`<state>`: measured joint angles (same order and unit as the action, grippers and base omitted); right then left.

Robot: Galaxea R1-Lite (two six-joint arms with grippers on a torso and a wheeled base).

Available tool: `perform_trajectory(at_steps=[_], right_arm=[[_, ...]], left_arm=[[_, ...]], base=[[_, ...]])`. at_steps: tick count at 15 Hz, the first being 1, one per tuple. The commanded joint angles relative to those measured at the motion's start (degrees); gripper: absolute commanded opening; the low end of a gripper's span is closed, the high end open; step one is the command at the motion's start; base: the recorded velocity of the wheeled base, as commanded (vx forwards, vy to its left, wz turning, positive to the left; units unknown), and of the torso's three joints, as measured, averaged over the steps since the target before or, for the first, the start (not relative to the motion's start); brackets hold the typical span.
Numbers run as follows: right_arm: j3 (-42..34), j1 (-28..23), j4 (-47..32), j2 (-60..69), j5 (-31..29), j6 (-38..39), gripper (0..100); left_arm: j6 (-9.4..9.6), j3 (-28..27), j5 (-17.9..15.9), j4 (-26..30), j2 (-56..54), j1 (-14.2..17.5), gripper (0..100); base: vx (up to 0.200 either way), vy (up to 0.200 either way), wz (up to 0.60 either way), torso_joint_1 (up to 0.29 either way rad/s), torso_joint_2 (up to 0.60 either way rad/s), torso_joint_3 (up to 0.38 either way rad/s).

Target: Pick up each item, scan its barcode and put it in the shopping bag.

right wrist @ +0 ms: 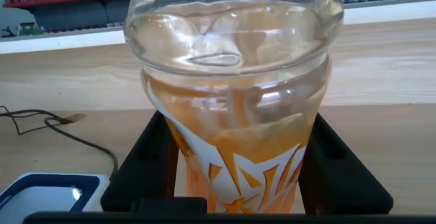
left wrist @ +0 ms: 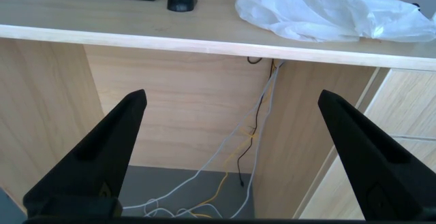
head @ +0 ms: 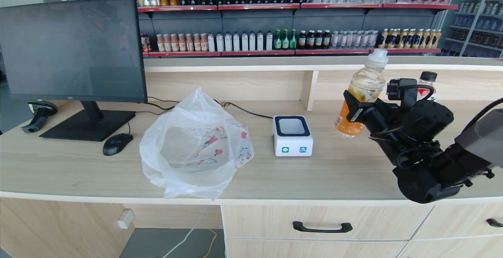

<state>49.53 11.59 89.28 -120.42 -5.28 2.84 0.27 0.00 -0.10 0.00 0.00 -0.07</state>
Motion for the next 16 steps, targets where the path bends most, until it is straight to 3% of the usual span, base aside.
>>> perform_trajectory(at_steps=[1,16], right_arm=[[-0.84,0.18,0.01,2.03,0.01,0.15,0],[-16.84,0.36,0.63,18.73,0.09,0.15,0]], left_arm=[[0.0,0.0,0.01,0.0,0.0,-0.01,100],[0.0,0.0,0.01,-0.09,0.0,-0.01,100]], base=[[0.0,0.0,0.0,0.0,0.0,0.0],[0.0,0.0,0.0,0.0,0.0,0.0]])
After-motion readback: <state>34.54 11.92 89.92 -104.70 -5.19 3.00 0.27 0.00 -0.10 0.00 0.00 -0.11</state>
